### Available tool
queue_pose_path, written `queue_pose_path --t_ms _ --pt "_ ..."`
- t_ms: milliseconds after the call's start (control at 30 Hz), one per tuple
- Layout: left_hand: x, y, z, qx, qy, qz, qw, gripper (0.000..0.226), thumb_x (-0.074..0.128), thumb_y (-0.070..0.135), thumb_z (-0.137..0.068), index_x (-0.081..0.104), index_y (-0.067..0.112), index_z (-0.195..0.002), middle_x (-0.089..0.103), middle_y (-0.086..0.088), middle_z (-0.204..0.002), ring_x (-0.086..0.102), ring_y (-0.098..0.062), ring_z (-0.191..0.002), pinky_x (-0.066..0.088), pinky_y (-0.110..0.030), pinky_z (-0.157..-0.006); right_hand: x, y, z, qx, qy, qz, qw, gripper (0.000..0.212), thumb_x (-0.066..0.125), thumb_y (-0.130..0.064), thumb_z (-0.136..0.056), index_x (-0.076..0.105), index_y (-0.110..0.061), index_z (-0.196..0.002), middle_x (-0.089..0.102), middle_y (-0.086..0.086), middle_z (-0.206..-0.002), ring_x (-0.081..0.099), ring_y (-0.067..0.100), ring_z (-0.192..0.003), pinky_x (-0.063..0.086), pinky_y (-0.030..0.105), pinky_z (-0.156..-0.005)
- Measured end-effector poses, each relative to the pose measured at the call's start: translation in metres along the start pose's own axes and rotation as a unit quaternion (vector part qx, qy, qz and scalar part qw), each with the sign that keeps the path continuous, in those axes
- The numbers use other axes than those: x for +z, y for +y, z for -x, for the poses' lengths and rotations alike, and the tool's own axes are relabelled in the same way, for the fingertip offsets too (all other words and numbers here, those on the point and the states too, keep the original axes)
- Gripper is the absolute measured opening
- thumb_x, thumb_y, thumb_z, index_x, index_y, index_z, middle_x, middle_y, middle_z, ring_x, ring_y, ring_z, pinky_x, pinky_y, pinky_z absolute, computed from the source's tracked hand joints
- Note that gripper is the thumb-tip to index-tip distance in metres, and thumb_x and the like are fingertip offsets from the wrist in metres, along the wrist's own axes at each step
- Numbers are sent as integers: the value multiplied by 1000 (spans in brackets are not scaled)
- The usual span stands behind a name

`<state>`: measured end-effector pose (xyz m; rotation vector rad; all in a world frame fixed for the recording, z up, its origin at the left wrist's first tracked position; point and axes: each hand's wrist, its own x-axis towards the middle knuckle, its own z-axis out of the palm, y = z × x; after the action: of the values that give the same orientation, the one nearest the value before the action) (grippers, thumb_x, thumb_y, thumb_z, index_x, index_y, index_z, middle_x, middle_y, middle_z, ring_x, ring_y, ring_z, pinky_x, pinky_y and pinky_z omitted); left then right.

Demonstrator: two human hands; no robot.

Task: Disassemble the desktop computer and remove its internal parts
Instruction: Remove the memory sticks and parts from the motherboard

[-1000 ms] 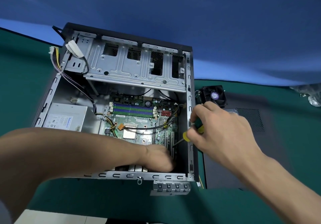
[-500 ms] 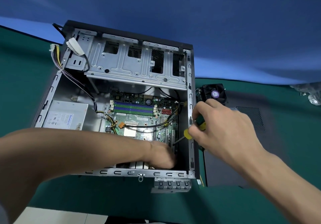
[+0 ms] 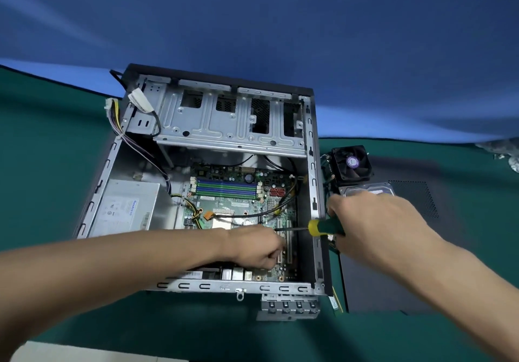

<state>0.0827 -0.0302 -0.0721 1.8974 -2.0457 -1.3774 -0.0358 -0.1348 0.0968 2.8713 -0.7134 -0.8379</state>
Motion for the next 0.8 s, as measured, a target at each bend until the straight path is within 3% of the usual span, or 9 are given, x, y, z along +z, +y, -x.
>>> queue_pose_path --t_ms 100,167,233,333,400,467,533,667,800 --pt "-7 -4 13 -37 45 78 995 5 57 14 -89 56 9 -86 60 -5 -78 56 -16 -70 49 -27 -65 9 -2 -5 9 -54 35 998 9 49 -19 -87 41 -20 -92 61 0 -103 61 25 -92 25 27 -51" --pt "-10 -7 21 -61 80 137 985 12 57 13 -90 53 17 -79 57 4 -71 55 -4 -60 47 -17 -56 19 -1 -11 34 -48 4 998 12 49 -25 -86 44 -17 -95 60 1 -96 58 26 -85 31 27 -57" --pt "-15 -6 31 -78 117 200 970 18 57 11 -90 51 20 -77 57 6 -68 55 5 -51 47 -12 -52 27 4 -17 72 -23 -59 995 19 50 -34 -85 43 -17 -82 53 0 -77 50 25 -72 33 29 -61" --pt "-27 2 43 -73 179 277 941 9 59 12 -90 55 15 -83 63 -3 -69 64 -7 -56 52 -21 -56 37 12 -24 123 10 -219 968 40 55 -54 -83 50 -17 -68 51 -3 -63 51 21 -62 33 28 -54" --pt "-40 11 46 -54 221 302 926 8 61 15 -90 56 11 -85 67 -8 -70 66 -14 -58 53 -28 -57 40 14 -26 127 22 -414 901 41 63 -51 -81 53 -15 -64 55 -2 -54 50 16 -49 33 25 -48" --pt "-54 24 46 -24 256 322 911 9 61 16 -90 56 11 -84 69 -5 -68 66 -17 -56 52 -28 -54 39 15 -27 100 29 -612 784 33 67 -38 -84 58 -12 -65 60 1 -52 47 13 -38 34 21 -41" --pt "-69 40 45 3 279 329 902 9 60 16 -91 56 12 -84 69 -4 -69 66 -19 -55 53 -31 -52 36 18 -26 79 39 -709 700 25 67 -29 -86 64 -7 -72 67 6 -61 47 14 -35 33 17 -37" --pt "-92 66 39 34 300 301 905 7 60 15 -91 57 13 -85 70 -5 -72 68 -22 -57 57 -46 -60 33 23 -25 50 44 -771 634 20 68 -25 -84 68 -6 -77 67 17 -72 46 16 -36 36 19 -37" --pt "-106 82 29 32 306 272 912 7 60 14 -91 57 16 -85 69 -4 -70 67 -20 -56 58 -44 -60 33 41 -24 20 35 -805 592 18 67 -21 -84 69 -7 -73 67 6 -63 47 12 -36 40 21 -39"
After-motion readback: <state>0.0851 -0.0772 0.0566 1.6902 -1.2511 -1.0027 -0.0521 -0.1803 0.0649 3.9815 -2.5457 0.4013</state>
